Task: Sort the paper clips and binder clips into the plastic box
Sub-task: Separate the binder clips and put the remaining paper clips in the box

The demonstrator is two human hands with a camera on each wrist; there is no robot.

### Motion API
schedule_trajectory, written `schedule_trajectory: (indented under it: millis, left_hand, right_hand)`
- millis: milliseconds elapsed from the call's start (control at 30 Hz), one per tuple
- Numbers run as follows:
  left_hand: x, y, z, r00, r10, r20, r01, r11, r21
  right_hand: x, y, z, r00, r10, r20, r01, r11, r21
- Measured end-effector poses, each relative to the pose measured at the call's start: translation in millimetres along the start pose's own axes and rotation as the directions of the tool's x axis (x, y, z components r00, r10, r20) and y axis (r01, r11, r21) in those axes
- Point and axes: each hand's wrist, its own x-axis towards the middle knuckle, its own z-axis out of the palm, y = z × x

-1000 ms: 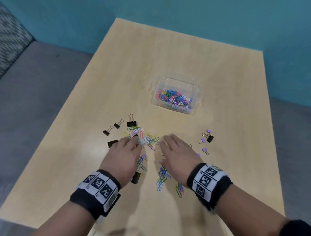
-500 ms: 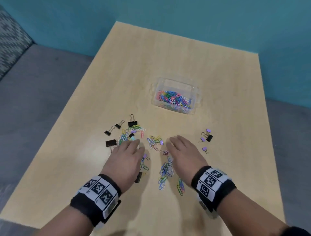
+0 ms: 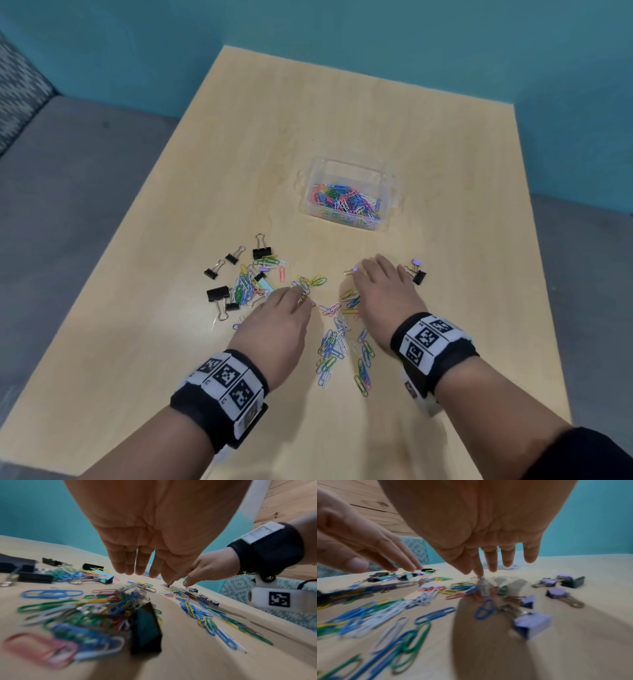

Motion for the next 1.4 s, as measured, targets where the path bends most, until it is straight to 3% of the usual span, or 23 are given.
schedule_trajectory:
  millis: [100,200,300,367,500,600,700,767,833,933,1000,1100,1267,1400]
  left_hand:
    - [22.7,9.3,-3.4,1.0,0.016,-0.019,-0.016,1.0,-0.004]
    - [46.8,13.6,1.2,0.997,-0.053,0.048,0.054,0.999,-0.003]
    - [59.2,21.6,10.3,0.994,-0.06,0.091,0.056,0.997,0.047]
    - [58.8,25.7,19.5,0.995,-0.025,0.095,0.018,0.997,0.07]
    - [37.2,29.2,33.0,0.993,0.064,0.096,-0.066,0.998,0.016]
    - [15.3,35.9,33.9,0.991,0.134,0.007,-0.134,0.991,0.014]
    - [9.8,38.2,34.9,0.987,0.147,-0.058,-0.148,0.989,-0.008]
    - [15.7,38.8,34.8,0.992,0.111,-0.053,-0.112,0.993,-0.025]
    - [27.1,38.8,35.7,0.997,0.08,-0.025,-0.08,0.997,-0.014]
    - [50.1,30.7,47.8,0.992,0.104,0.068,-0.109,0.991,0.082]
    - [58.3,24.9,55.0,0.98,0.134,0.147,-0.154,0.979,0.136]
    - [44.2,25.4,50.7,0.971,0.165,0.172,-0.19,0.972,0.141]
    - [-13.8,37.7,34.6,0.977,0.212,-0.021,-0.212,0.977,0.033]
    - [-40.1,50.6,37.5,0.972,0.232,-0.024,-0.231,0.973,0.019]
  right_hand:
    - [-3.9,23.4,-5.7,0.993,0.109,-0.033,-0.105,0.987,0.118]
    - [-17.6,33.7,-13.1,0.961,0.26,-0.096,-0.215,0.917,0.335]
    - [-28.2,15.0,-9.4,0.989,0.085,-0.124,-0.045,0.954,0.296]
    - [-33.2,-2.1,0.4,0.997,-0.013,-0.075,0.034,0.959,0.282]
    - [-54.4,-23.6,22.0,0.997,-0.076,0.022,0.069,0.971,0.227]
    - [-78.5,-32.0,31.8,0.991,-0.133,-0.007,0.13,0.953,0.274]
    - [-89.9,-30.7,36.4,0.988,-0.092,-0.122,0.119,0.965,0.235]
    - [-84.6,-27.6,34.9,0.99,-0.03,-0.134,0.066,0.96,0.272]
    - [-70.6,-22.5,27.6,0.995,0.028,-0.099,-0.001,0.966,0.257]
    - [-51.5,-20.5,16.3,0.996,0.086,-0.006,-0.085,0.992,0.089]
    - [-49.1,-23.5,18.1,0.999,0.04,0.03,-0.042,0.998,0.051]
    - [-63.1,-28.1,28.8,0.995,-0.08,0.064,0.073,0.992,0.103]
    - [-73.8,-21.9,15.2,0.993,-0.092,-0.073,0.109,0.95,0.292]
    - [-38.5,-24.5,8.7,0.989,-0.145,-0.018,0.145,0.965,0.219]
